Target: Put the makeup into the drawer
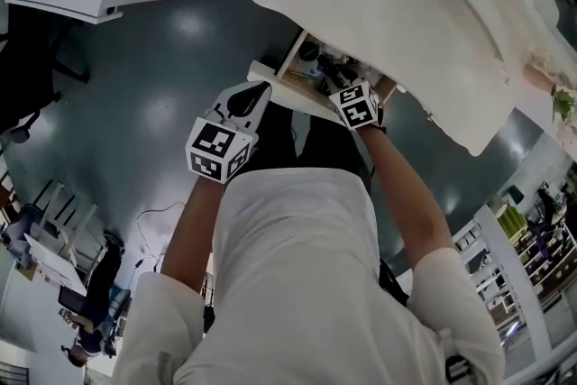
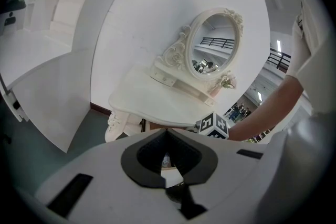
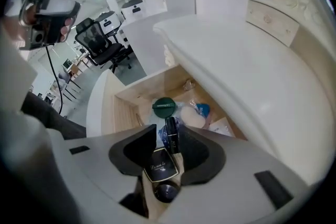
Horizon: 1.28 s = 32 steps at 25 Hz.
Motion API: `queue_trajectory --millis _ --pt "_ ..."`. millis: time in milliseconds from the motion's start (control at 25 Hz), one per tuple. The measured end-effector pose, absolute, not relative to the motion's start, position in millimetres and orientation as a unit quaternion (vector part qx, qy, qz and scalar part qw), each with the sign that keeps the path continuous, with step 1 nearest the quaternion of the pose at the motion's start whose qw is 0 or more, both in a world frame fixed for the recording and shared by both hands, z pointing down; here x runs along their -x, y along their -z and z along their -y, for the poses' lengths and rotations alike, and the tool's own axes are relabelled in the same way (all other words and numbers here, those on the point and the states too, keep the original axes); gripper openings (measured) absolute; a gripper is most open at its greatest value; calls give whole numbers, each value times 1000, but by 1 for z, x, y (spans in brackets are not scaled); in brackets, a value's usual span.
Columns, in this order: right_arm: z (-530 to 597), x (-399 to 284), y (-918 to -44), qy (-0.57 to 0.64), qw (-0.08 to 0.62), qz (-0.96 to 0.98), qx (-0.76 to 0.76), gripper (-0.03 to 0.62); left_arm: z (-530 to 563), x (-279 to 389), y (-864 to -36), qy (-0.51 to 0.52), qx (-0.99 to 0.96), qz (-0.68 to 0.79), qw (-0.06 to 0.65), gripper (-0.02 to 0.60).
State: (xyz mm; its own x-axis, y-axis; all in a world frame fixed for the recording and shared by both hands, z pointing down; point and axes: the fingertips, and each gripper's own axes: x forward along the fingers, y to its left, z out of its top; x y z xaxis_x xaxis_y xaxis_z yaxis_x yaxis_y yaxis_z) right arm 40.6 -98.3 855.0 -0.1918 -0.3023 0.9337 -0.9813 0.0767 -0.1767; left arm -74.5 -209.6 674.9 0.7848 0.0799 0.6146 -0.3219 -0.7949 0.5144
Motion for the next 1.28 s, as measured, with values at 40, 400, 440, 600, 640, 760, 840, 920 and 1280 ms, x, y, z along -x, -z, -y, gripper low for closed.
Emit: queue_trajectory --millis 40,400,440,600,640,760,840,920,1280 --pt "97 -41 -849 -445 378 628 -513 144 209 74 -673 -320 -892 66 312 17" --pt "100 -49 -783 -420 334 623 -569 78 219 65 -648 -305 -906 45 289 17" --pt "98 -51 -777 -416 332 622 -574 74 219 64 -646 -305 -907 42 286 17" --pt "90 -59 -754 -409 312 617 -595 55 217 60 -642 -307 -910 35 275 17" --pt "89 -62 -747 -403 309 617 -601 48 217 60 -640 -307 -911 34 273 17" --pt "83 -70 -725 -378 302 618 -619 32 216 60 -635 -304 -914 39 265 17" --pt "78 -76 -711 -364 295 622 -628 28 218 62 -631 -300 -916 51 261 17" --pt "71 -81 -699 -357 285 626 -632 28 220 63 -627 -295 -917 66 260 17" --pt "38 -106 -649 -325 247 634 -657 28 205 62 -592 -279 -926 97 233 17"
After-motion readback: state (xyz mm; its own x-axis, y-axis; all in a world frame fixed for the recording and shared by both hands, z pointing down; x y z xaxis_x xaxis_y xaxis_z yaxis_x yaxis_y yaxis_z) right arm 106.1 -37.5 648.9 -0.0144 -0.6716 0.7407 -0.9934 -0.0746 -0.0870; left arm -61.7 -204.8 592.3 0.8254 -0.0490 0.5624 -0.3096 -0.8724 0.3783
